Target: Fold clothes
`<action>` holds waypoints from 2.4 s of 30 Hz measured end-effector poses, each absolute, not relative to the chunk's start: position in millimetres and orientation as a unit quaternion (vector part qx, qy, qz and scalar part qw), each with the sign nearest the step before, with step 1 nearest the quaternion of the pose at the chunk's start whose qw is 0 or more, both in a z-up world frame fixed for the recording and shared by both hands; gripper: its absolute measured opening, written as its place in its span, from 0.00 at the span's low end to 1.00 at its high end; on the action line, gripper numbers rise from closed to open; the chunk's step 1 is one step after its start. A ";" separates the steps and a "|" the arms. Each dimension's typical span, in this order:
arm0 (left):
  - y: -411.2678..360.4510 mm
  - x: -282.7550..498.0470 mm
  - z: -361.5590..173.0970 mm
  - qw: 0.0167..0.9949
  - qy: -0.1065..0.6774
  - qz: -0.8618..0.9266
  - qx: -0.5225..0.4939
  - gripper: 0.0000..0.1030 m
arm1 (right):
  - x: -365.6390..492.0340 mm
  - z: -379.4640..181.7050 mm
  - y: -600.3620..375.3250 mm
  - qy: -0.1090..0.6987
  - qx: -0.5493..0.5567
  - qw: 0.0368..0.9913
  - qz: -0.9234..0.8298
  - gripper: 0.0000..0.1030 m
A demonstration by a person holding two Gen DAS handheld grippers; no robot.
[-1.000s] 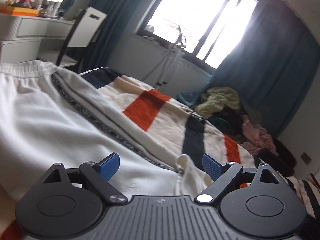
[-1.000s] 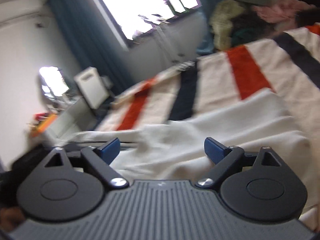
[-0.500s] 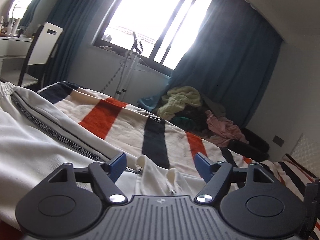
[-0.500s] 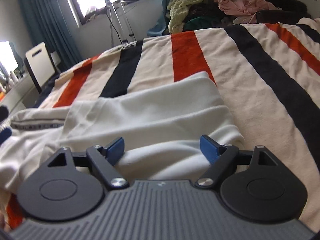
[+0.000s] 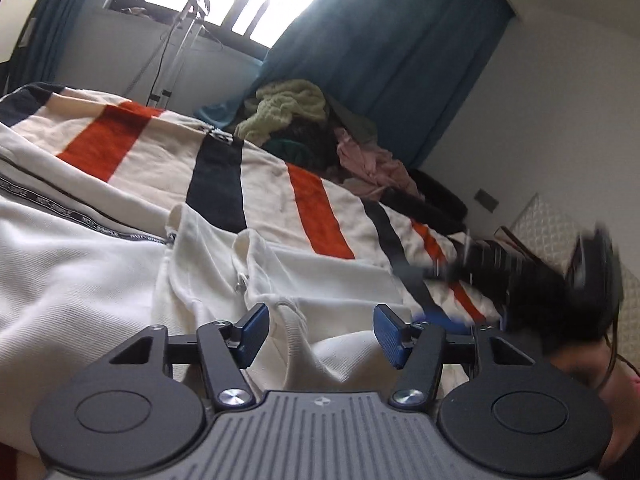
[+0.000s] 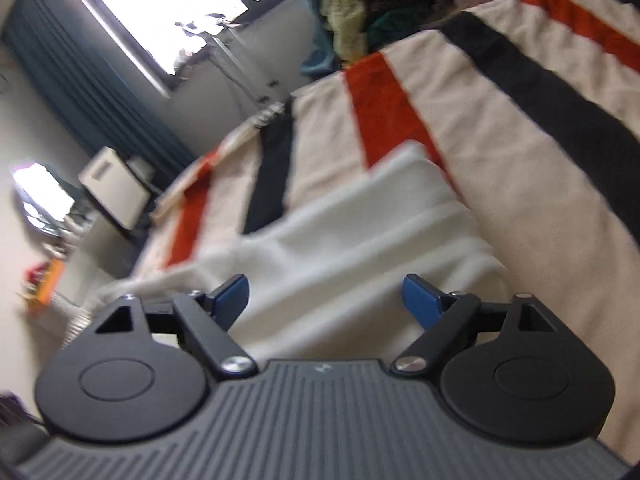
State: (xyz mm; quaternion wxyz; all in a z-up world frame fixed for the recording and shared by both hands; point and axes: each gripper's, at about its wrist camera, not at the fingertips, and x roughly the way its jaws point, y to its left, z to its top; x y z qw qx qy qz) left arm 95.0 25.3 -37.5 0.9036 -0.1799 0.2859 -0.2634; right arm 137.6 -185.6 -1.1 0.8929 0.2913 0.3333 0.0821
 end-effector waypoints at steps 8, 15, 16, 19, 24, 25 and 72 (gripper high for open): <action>28.3 117.1 -59.1 0.887 0.325 -0.259 -0.202 0.35 | 251.3 10.7 -93.7 0.443 0.147 0.866 0.181 0.75; 40.9 130.6 -68.1 0.873 0.323 -0.284 -0.230 0.08 | 298.0 -17.0 -59.3 0.503 0.048 0.857 0.099 0.42; 42.7 132.1 -67.9 0.872 0.319 -0.288 -0.235 0.07 | 297.7 -16.2 -63.5 0.501 0.049 0.859 0.095 0.29; 48.2 136.5 -67.4 0.867 0.310 -0.299 -0.252 0.05 | 291.3 -0.6 -70.8 0.475 0.045 0.874 0.093 0.10; 59.8 127.4 -54.5 0.858 0.256 -0.338 -0.292 0.04 | 267.1 59.5 -74.1 0.382 0.052 0.917 0.106 0.10; 61.3 124.4 -50.7 0.856 0.241 -0.348 -0.296 0.04 | 261.7 71.7 -72.0 0.366 0.044 0.923 0.109 0.10; 51.2 100.1 -53.1 0.896 0.314 -0.234 -0.210 0.58 | 64.4 -19.0 -267.8 0.341 0.396 0.852 -0.029 0.81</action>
